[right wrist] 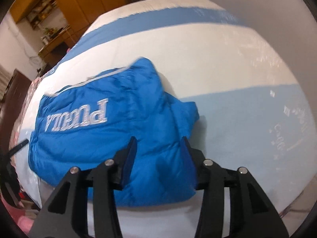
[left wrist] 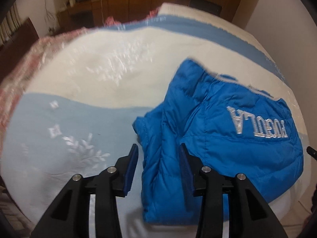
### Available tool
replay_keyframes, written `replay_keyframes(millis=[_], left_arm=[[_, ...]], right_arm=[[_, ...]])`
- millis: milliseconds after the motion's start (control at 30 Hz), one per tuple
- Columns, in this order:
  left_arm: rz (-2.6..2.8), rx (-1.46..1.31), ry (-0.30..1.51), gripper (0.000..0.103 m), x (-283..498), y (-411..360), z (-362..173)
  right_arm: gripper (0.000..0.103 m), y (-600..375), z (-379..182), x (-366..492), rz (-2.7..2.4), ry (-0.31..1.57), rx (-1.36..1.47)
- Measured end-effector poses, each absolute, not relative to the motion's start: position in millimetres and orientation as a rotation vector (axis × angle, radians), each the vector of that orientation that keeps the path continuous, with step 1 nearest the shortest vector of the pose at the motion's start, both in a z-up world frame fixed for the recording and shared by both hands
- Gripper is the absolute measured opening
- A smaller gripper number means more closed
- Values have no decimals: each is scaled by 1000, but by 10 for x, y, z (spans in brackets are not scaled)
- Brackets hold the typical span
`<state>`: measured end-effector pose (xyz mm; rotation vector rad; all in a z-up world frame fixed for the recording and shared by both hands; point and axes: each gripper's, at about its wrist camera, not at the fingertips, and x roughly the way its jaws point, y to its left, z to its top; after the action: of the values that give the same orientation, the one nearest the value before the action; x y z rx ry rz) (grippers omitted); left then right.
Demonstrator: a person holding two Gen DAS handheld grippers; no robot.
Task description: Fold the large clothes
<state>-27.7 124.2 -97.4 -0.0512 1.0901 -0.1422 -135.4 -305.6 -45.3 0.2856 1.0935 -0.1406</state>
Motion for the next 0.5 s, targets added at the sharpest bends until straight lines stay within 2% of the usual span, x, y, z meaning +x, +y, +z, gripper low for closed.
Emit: replay_keyframes(millis=[33,133,333,500], left_arm=[[-147,-57,1081,43,-307,1234,-923],[-197,-96,1083,43,-410,1127,-884],[-193,-30,1152,43,-441,955,-1266],[-176,42,1143,44,-505,833,-1403]], right_arm=[[34,-2992,-428,-1358,-137,1095,267],[30,-2880,-493,-1338,-105,1115,255],[21,-2901,-846,-1272,-122,1202,264],[21,-2981,-1187,-1300,-75,1208,335]])
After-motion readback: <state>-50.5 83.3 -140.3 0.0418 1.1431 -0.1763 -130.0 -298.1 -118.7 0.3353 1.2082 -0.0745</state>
